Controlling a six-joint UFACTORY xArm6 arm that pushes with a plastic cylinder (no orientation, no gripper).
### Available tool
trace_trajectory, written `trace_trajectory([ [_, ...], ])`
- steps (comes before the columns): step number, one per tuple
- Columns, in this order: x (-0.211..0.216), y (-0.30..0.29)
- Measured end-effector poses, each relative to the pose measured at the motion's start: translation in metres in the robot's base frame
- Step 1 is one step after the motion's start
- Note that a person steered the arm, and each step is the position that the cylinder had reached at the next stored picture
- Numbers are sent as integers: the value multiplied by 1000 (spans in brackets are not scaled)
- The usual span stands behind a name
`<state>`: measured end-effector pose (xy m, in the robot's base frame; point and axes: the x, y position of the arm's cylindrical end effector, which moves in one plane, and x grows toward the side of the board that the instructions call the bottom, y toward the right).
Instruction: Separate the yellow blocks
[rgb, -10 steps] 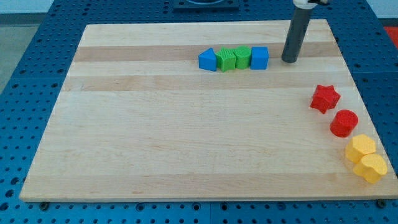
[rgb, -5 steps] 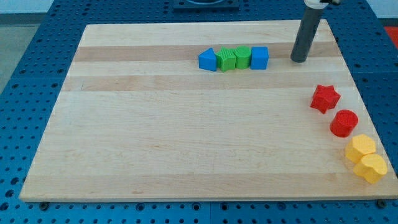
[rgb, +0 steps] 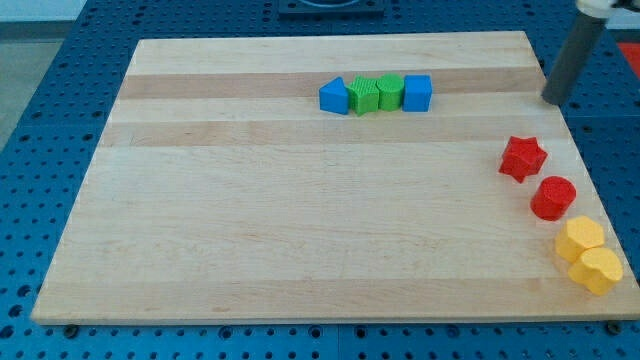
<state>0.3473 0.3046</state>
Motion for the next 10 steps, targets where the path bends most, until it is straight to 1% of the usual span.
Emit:
trace_trajectory([
  [4,149,16],
  [7,253,16],
  [8,270,10],
  [10,269,-23],
])
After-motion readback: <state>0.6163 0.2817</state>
